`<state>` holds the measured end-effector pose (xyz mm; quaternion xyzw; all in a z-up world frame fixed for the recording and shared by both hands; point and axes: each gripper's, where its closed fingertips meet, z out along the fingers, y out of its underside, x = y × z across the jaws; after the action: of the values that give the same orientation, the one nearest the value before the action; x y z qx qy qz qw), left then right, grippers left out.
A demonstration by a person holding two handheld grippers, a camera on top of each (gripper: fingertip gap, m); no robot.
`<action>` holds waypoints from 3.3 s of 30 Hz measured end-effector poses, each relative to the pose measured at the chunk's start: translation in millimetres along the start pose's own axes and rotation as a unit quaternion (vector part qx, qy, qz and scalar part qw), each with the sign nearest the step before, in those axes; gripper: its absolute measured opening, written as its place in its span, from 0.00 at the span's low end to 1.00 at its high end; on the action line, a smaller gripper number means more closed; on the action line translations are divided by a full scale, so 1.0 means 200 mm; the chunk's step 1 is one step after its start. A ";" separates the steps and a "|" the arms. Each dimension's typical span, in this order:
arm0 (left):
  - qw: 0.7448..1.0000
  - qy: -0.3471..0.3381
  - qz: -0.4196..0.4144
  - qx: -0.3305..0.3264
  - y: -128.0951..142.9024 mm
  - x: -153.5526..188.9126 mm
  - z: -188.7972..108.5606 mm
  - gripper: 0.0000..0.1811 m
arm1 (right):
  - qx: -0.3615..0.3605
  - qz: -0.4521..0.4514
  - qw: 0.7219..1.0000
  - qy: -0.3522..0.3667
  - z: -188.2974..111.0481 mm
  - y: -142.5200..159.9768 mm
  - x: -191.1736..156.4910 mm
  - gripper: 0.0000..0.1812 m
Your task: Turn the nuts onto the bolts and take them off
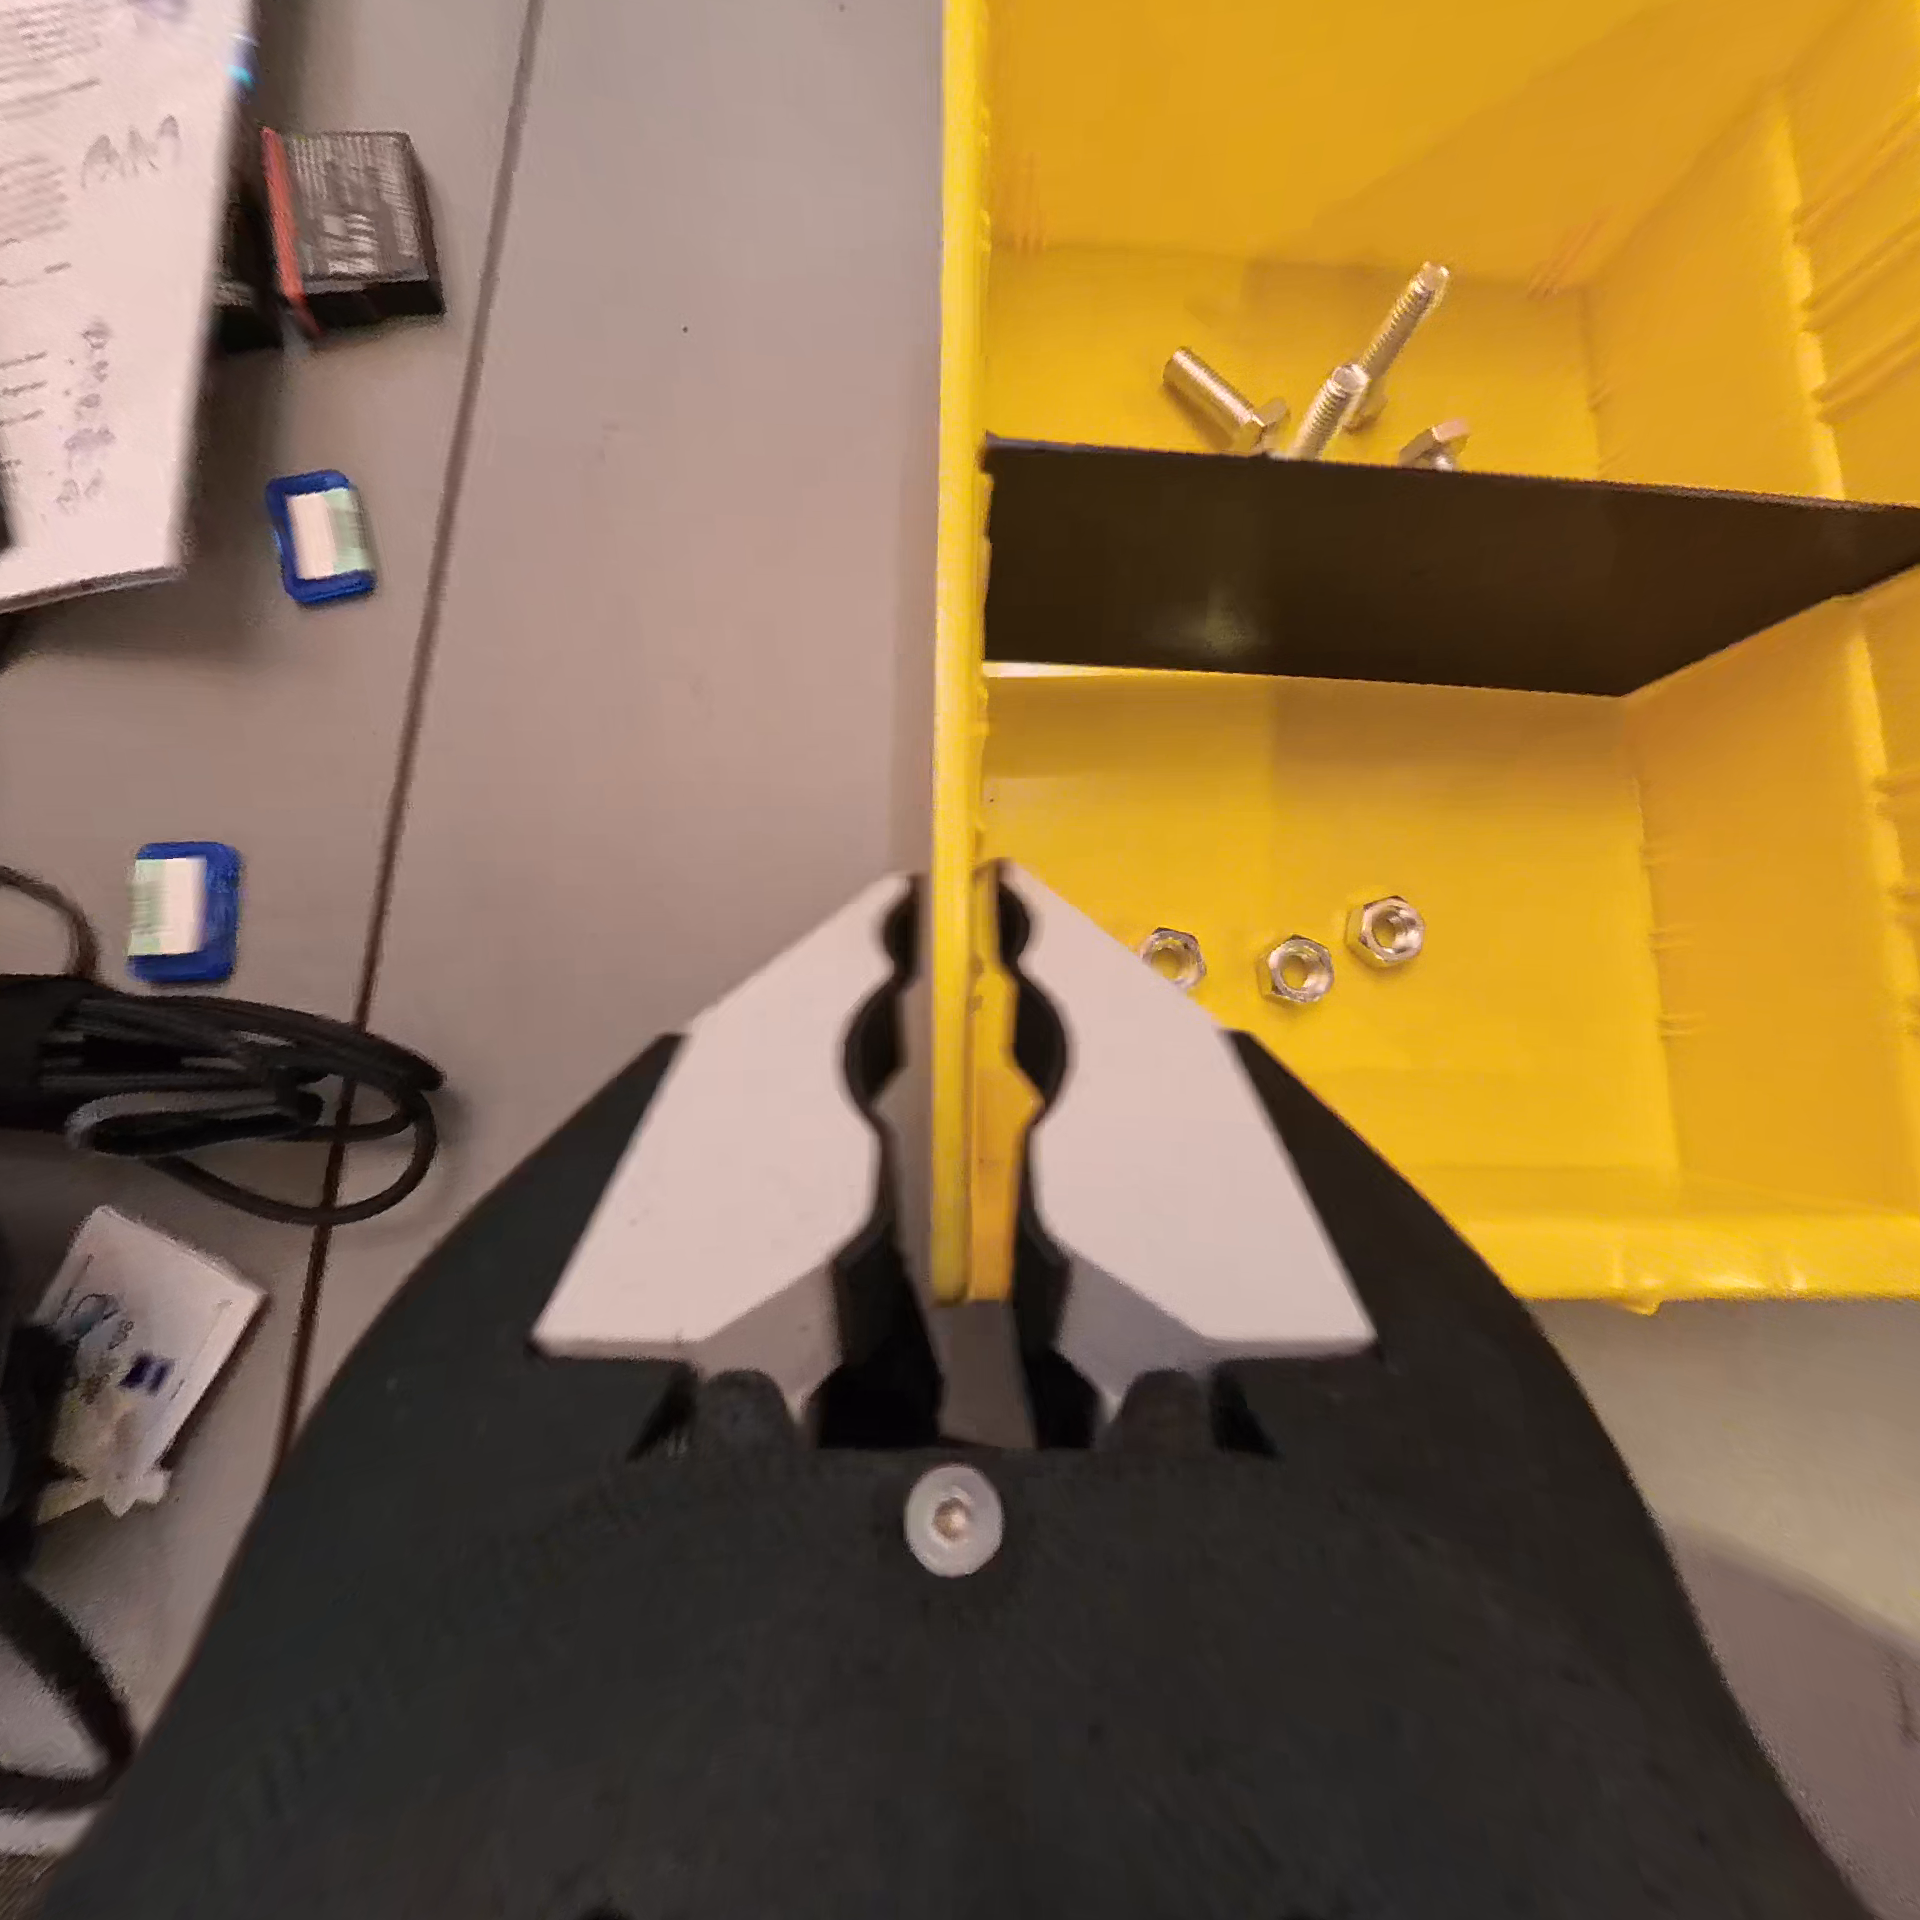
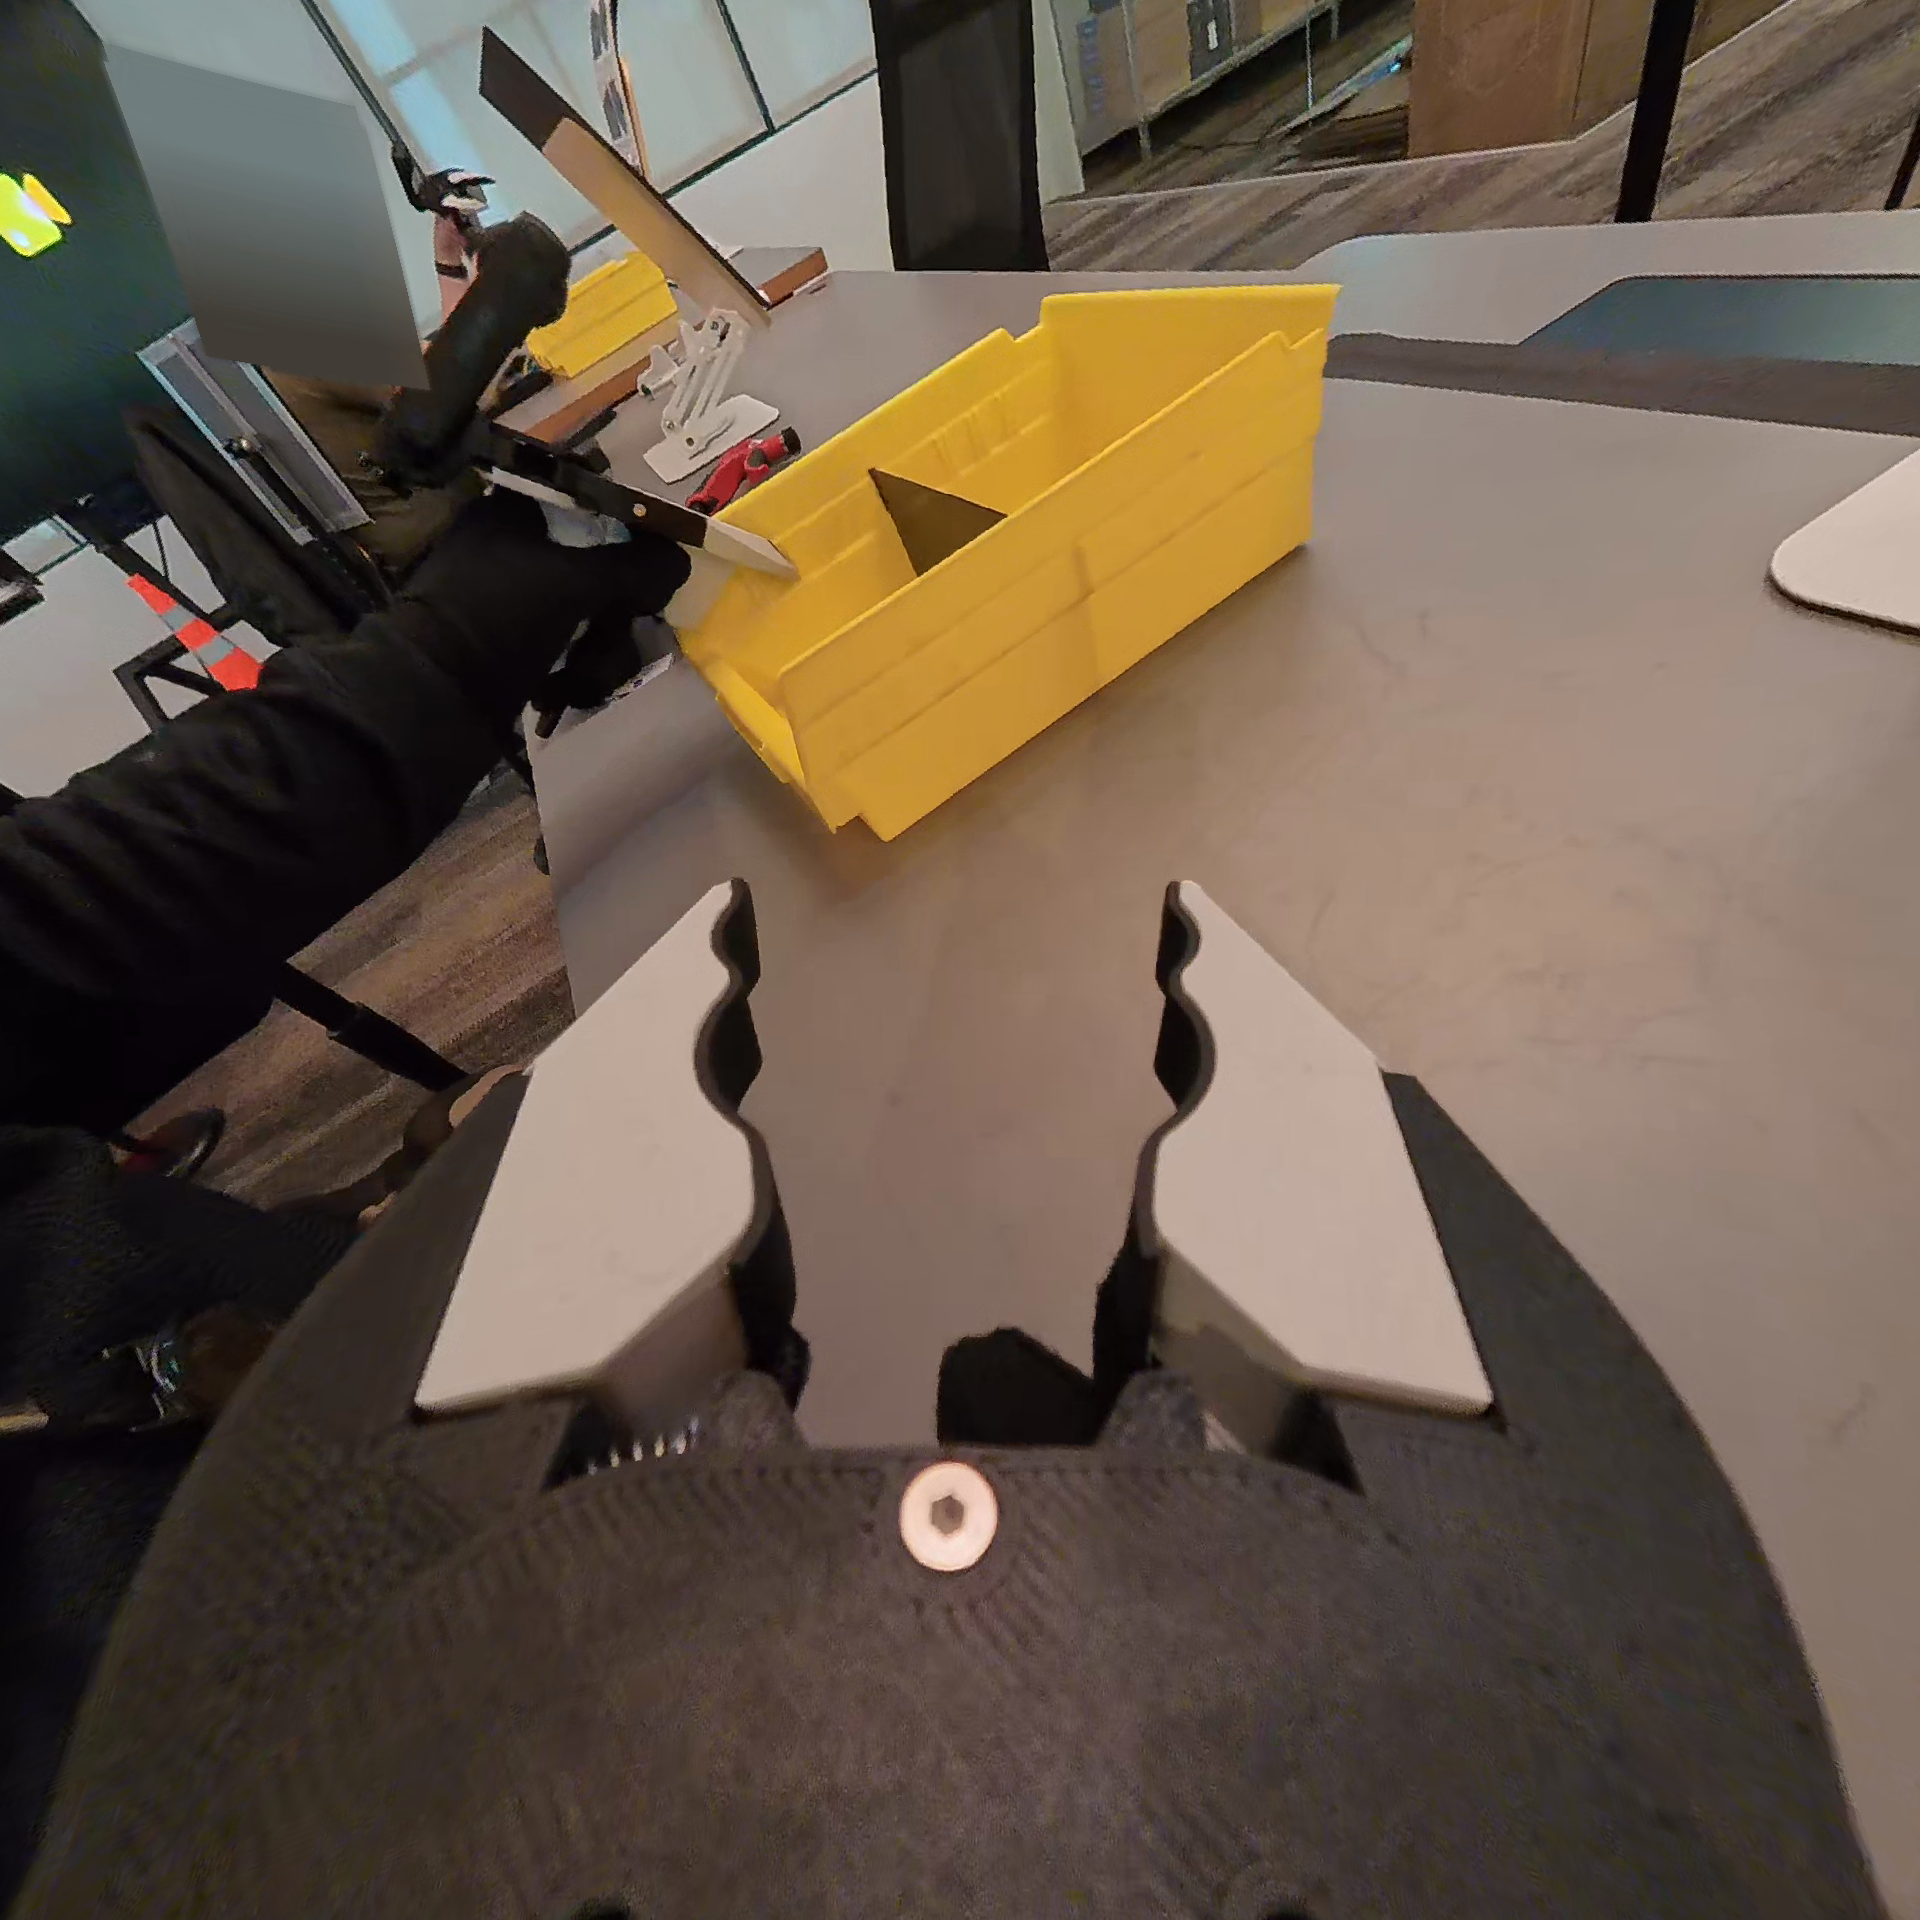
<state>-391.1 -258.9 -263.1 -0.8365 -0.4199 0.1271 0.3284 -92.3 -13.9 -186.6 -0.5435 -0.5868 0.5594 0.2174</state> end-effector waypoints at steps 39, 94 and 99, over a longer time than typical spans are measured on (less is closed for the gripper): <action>0.908 0.072 0.256 -0.324 -0.28 0.49 0.56 0.05 | 0.014 0.045 0.999 -0.017 -0.05 0.01 0.07 0.43; 0.851 0.131 0.458 -0.219 -0.20 1.07 -0.23 0.12 | 0.059 0.079 0.995 -0.030 -0.13 -0.07 0.09 0.41; 0.869 0.101 0.402 -0.270 -0.03 0.71 -0.09 0.12 | 0.053 0.079 0.995 -0.031 -0.11 -0.06 0.09 0.41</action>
<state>-297.5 -152.9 -236.8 -0.9973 -0.0297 0.0447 0.0509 -82.8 13.2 -176.3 -0.5584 -0.5182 0.6216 0.1824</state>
